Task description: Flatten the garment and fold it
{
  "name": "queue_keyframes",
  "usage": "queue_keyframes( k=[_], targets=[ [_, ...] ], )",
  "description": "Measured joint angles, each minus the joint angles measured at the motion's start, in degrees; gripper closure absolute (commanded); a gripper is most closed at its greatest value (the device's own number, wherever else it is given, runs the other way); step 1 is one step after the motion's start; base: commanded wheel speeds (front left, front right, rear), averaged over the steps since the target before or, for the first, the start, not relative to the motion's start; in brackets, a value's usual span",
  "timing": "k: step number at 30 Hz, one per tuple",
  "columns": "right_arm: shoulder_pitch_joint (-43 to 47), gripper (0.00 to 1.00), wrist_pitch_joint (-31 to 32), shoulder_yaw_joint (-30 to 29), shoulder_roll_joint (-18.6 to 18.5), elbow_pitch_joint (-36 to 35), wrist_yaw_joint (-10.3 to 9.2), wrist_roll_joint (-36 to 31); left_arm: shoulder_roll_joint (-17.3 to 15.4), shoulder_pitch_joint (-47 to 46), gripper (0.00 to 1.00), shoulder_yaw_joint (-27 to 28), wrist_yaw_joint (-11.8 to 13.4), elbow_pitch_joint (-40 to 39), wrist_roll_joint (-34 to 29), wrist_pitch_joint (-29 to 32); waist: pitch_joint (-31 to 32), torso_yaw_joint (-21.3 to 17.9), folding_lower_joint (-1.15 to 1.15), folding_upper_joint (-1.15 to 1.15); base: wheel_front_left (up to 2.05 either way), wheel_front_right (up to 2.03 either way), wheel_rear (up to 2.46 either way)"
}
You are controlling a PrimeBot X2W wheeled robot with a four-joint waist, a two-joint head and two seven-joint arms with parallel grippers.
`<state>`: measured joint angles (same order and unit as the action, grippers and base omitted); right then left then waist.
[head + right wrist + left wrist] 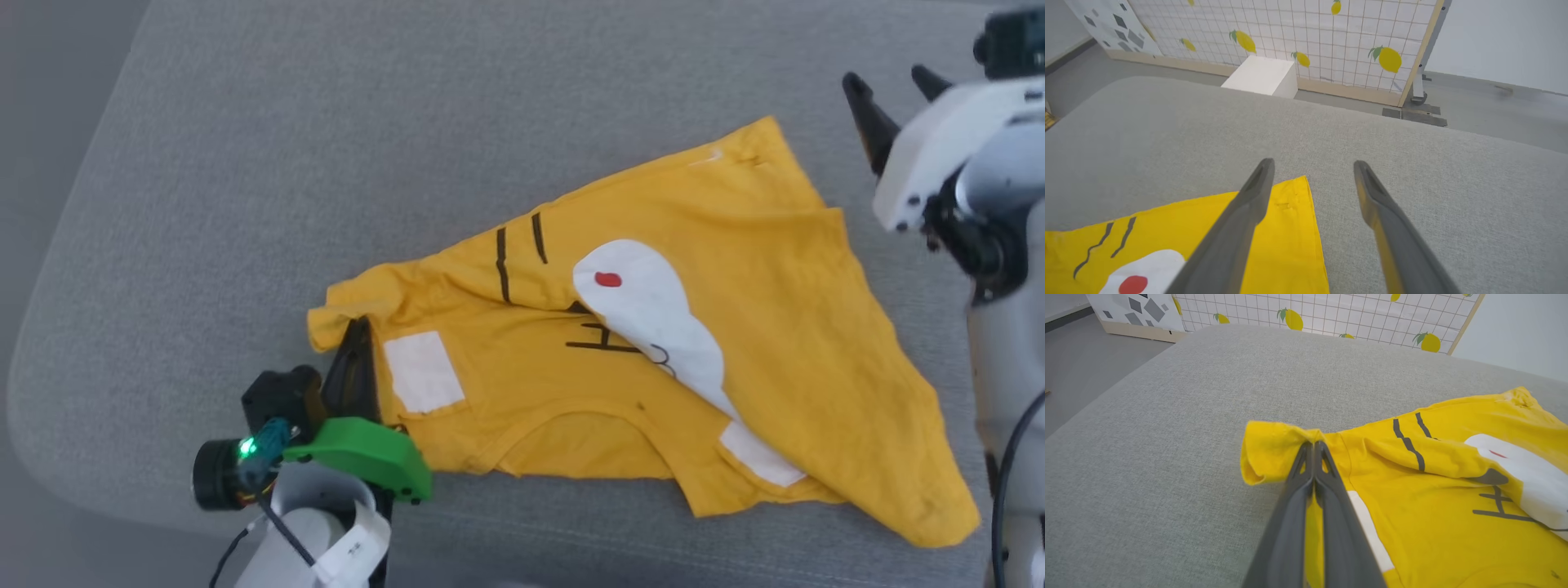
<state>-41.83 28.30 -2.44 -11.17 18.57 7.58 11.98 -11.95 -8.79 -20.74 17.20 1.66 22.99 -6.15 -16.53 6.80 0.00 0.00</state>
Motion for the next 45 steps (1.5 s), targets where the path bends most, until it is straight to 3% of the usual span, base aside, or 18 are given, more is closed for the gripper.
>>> queue_keyframes(
  k=[10,19,20,21,23,29,35,41,45],
  targets=[
    [-14.6,0.00,18.7,6.0,-2.6,16.1,0.00,-11.1,3.3,-4.3,1.00,-2.8,-1.3,2.4,-0.3,-1.8,-8.3,5.4,0.01,0.00,0.00,0.00,0.00],
    [-18.3,0.00,27.1,9.4,-4.1,18.7,-0.03,-12.7,4.0,-5.4,1.00,-3.4,-1.5,4.0,-0.3,-3.1,-12.7,8.9,0.00,0.00,0.00,0.00,0.00],
    [-18.5,0.08,27.9,9.6,-4.1,18.7,-0.03,-12.1,4.0,-5.4,1.00,-3.3,-1.5,4.2,-0.3,-3.1,-12.8,9.1,0.00,0.00,0.00,0.00,0.00],
    [-18.6,0.70,28.3,9.7,-4.2,18.6,-0.04,-11.2,3.9,-5.4,1.00,-3.3,-1.5,4.3,-0.3,-3.1,-12.8,9.2,0.01,0.00,0.00,0.00,0.00],
    [-18.5,1.00,28.4,10.1,-4.5,18.4,-0.03,-9.9,3.8,-5.4,1.00,-3.2,-1.5,4.4,-0.3,-3.1,-12.4,9.2,0.01,0.00,0.00,0.00,0.00],
    [-15.2,1.00,21.9,7.1,-4.0,15.3,-0.01,-2.6,2.4,-5.2,1.00,-2.2,-1.3,4.9,-0.2,-3.0,-9.7,8.4,0.01,0.00,0.00,0.00,0.00],
    [-7.2,1.00,13.7,3.1,-4.7,5.5,-0.01,4.9,0.3,-2.7,1.00,-0.4,-0.4,4.9,0.7,-2.4,-4.9,6.0,0.01,0.00,0.00,0.00,0.00],
    [9.6,1.00,13.1,-1.9,-4.4,-7.1,-0.01,11.5,-1.3,1.1,1.00,0.9,0.1,4.5,1.8,-1.4,0.0,2.1,0.00,0.00,0.00,0.00,0.00],
    [23.1,1.00,16.4,-5.7,-1.9,-15.0,-0.01,15.0,-1.7,2.8,1.00,1.3,0.5,4.0,3.1,-0.9,2.9,-0.7,0.00,0.00,0.00,0.00,0.00]
  ],
)
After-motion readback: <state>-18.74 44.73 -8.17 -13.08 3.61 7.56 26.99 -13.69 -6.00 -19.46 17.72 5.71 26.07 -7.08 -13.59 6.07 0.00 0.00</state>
